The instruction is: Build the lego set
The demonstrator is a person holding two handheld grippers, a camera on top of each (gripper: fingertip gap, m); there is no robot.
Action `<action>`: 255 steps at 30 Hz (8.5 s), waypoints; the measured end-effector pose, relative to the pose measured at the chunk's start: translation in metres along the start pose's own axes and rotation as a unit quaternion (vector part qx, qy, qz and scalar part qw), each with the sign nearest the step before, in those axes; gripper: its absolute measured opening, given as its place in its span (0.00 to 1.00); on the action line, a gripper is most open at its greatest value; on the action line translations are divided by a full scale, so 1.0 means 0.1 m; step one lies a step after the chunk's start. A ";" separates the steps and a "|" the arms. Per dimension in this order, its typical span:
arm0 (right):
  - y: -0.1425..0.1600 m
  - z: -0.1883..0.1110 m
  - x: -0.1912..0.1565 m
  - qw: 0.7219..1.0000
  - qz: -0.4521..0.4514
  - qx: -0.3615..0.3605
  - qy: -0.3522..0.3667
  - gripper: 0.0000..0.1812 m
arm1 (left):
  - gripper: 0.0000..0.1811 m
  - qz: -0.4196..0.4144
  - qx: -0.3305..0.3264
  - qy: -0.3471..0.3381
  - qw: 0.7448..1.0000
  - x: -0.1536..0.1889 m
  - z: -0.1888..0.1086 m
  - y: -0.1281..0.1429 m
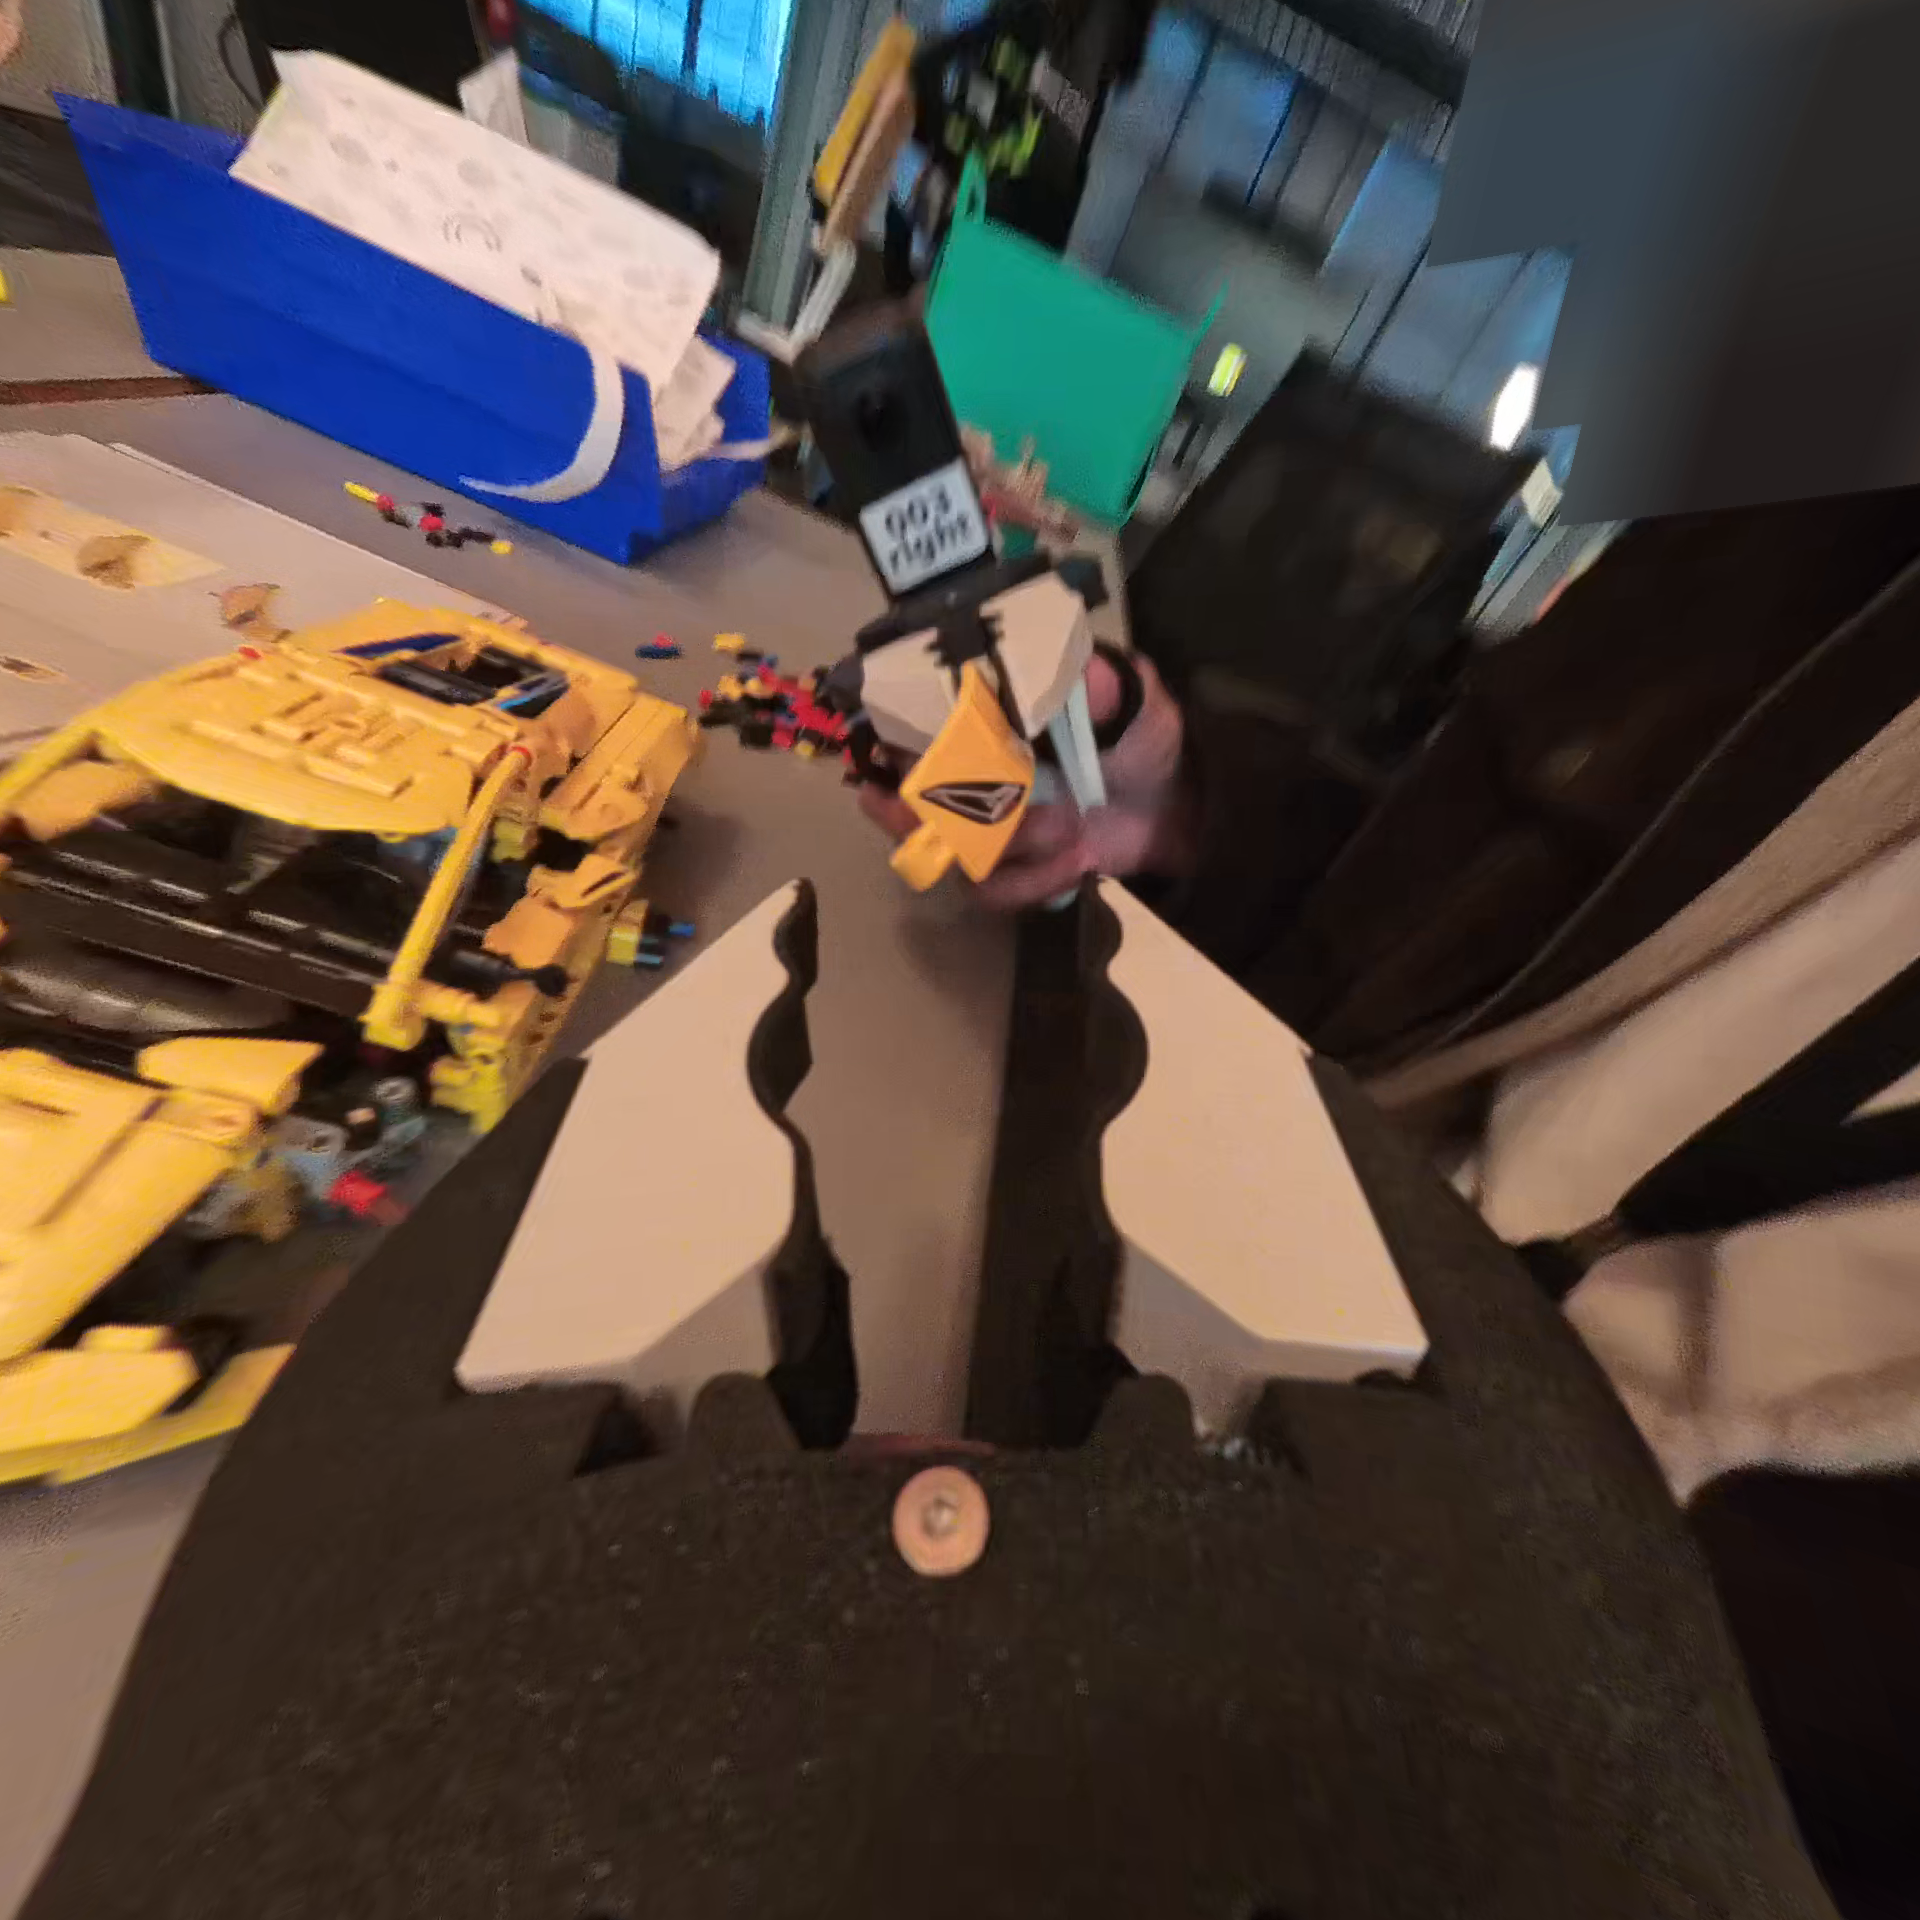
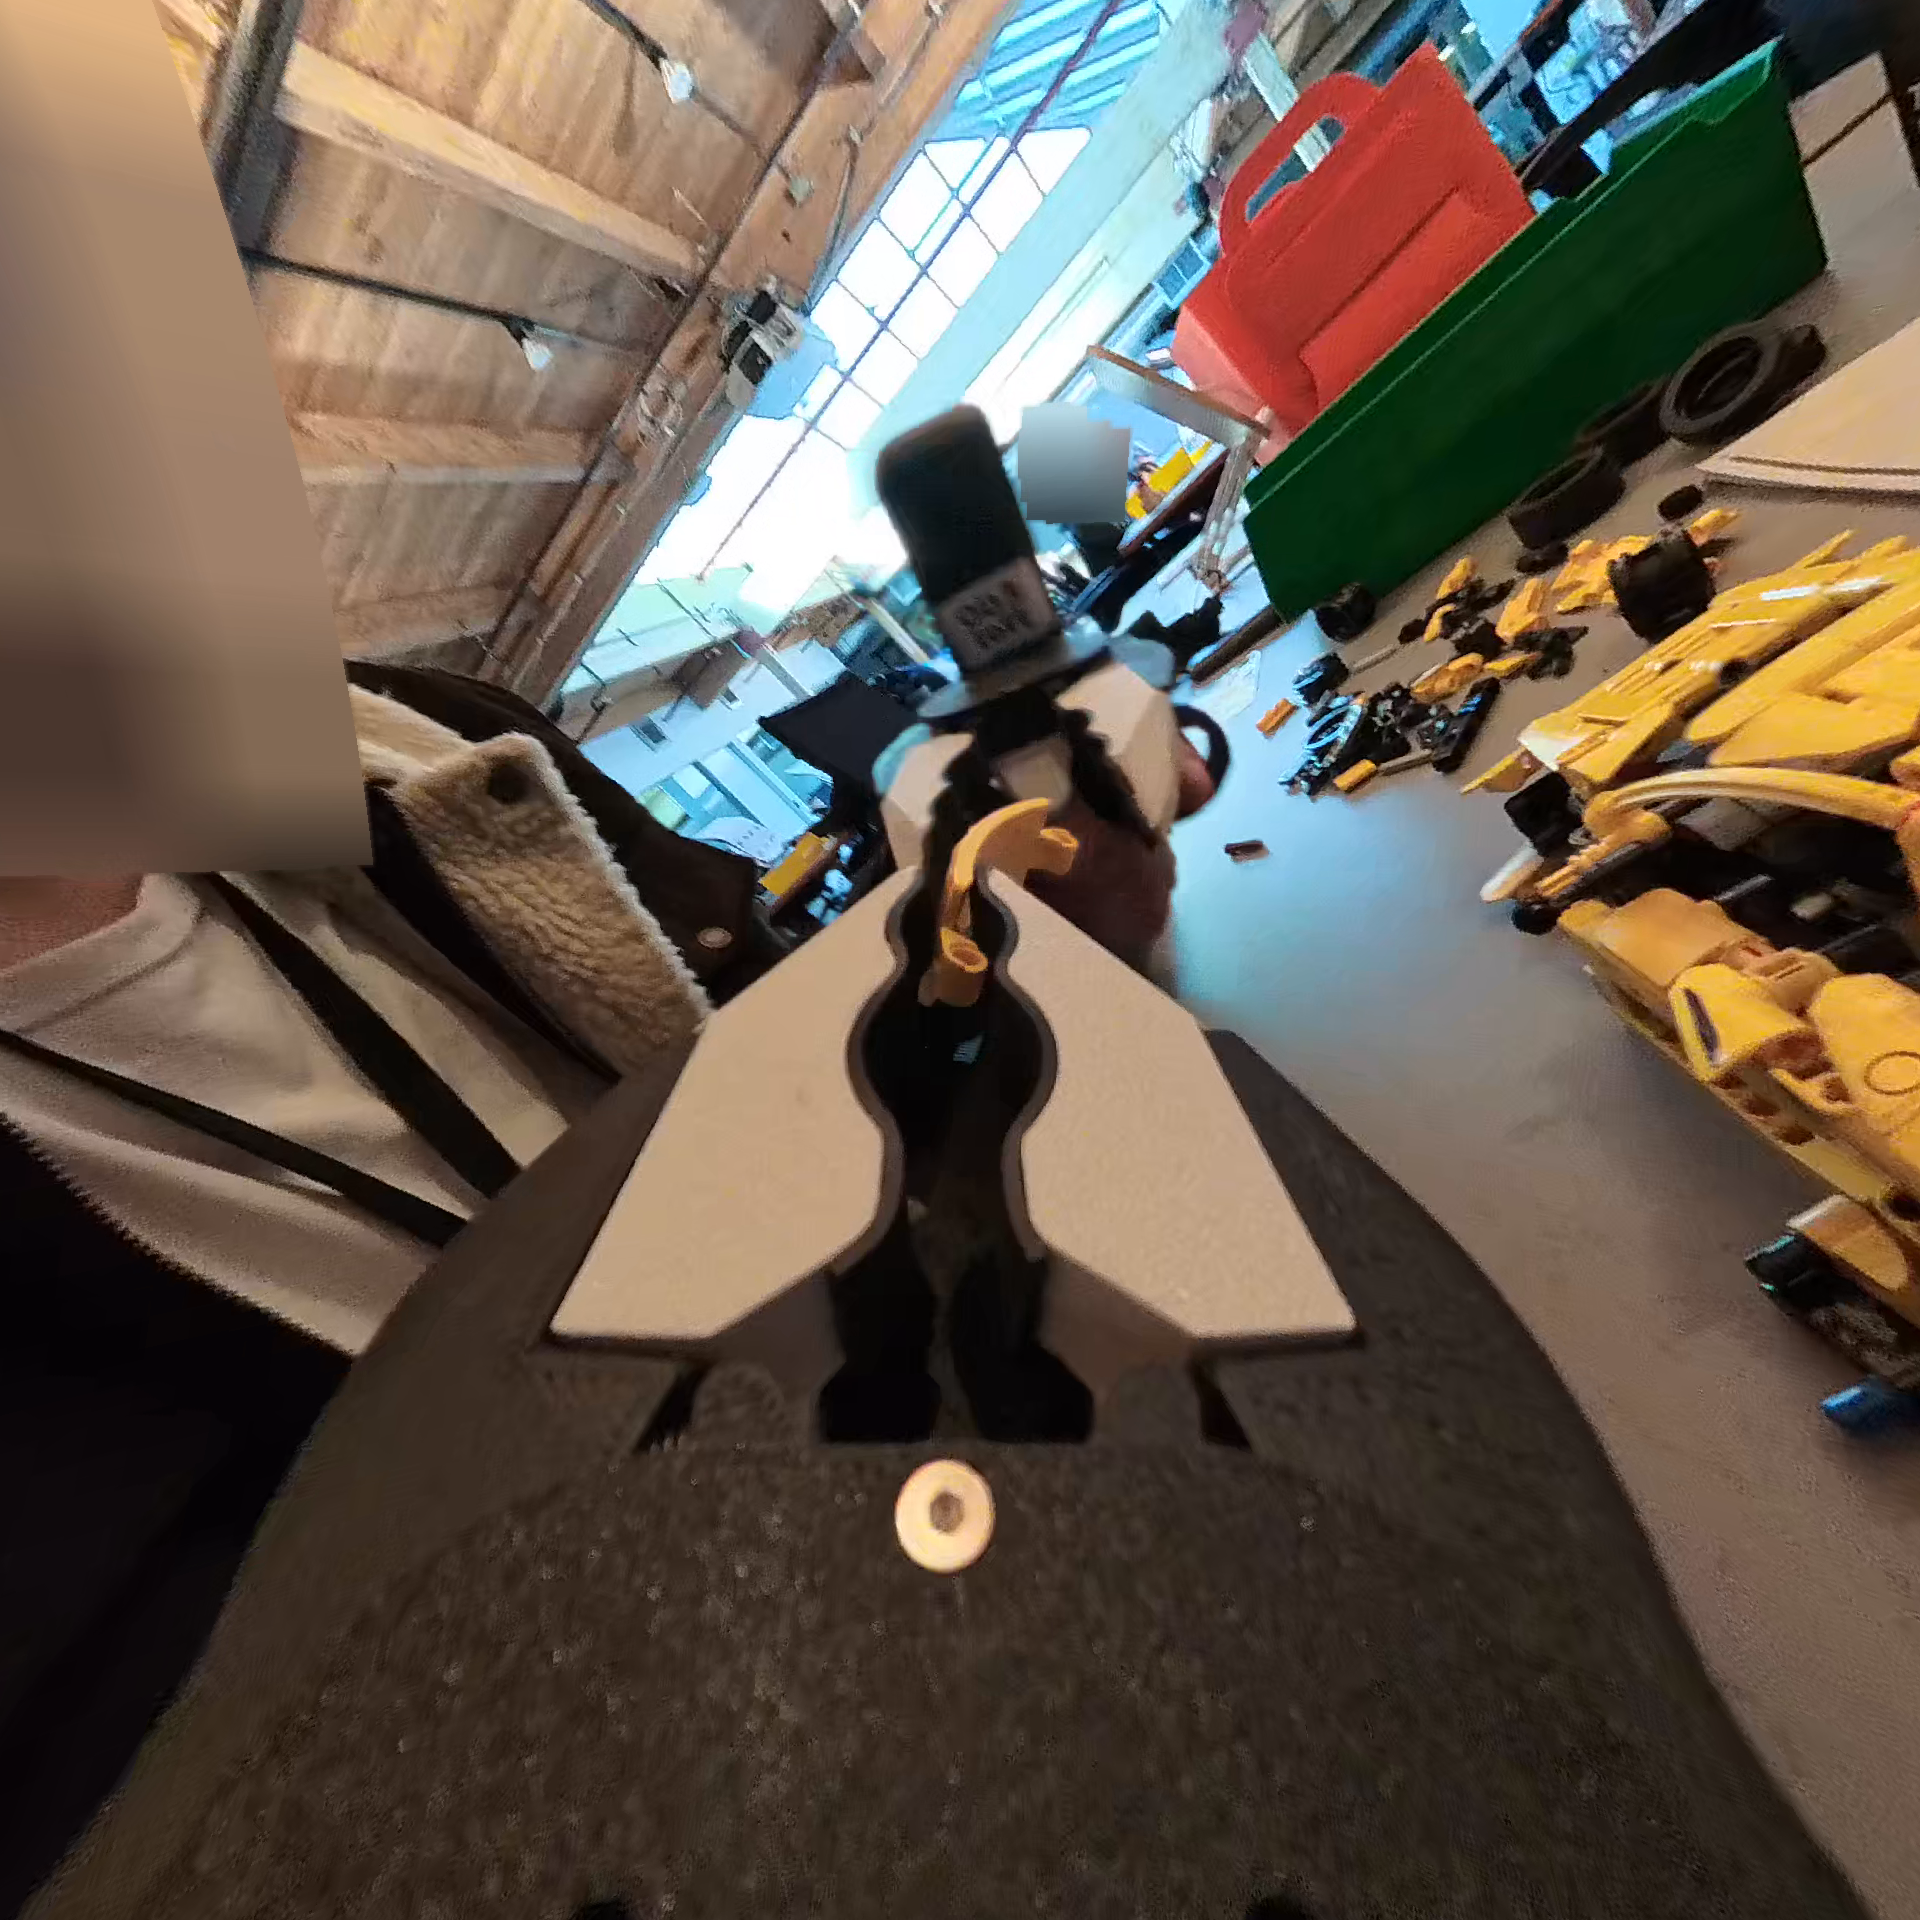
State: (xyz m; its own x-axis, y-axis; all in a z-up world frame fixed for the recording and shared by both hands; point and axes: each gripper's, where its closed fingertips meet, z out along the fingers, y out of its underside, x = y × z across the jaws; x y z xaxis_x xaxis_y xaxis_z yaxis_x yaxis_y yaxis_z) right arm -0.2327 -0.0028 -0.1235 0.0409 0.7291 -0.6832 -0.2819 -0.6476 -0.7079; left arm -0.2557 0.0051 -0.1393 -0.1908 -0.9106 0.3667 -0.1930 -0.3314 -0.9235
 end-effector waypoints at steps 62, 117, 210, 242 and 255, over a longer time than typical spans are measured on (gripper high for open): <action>-0.01 0.08 0.01 0.991 -0.104 -0.018 0.081 0.05 | 0.03 -0.230 0.087 0.212 0.946 0.32 0.22 -0.09; 0.33 -0.05 -0.19 0.945 -0.252 -0.208 -0.023 0.14 | 0.02 -0.263 0.002 0.292 0.920 0.55 0.26 0.09; 0.30 -0.12 -0.03 0.969 -0.165 -0.183 0.021 0.06 | 0.02 -0.248 -0.014 0.245 0.937 0.47 0.34 0.18; 0.11 -0.06 -0.08 0.988 -0.114 -0.108 0.006 0.11 | 0.02 -0.240 0.006 0.247 0.939 0.47 0.30 0.12; 0.19 -0.06 -0.05 0.984 -0.130 -0.118 0.032 0.13 | 0.02 -0.237 0.037 0.248 0.939 0.44 0.24 0.03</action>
State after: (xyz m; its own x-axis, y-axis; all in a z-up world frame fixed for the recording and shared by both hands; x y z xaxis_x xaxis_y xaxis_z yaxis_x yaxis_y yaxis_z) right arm -0.2320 -0.0197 -0.1346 0.1448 0.8662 -0.4782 -0.0246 -0.4800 -0.8769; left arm -0.2415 -0.0424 -0.1286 -0.5279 -0.4358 0.7290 -0.3046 -0.7040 -0.6415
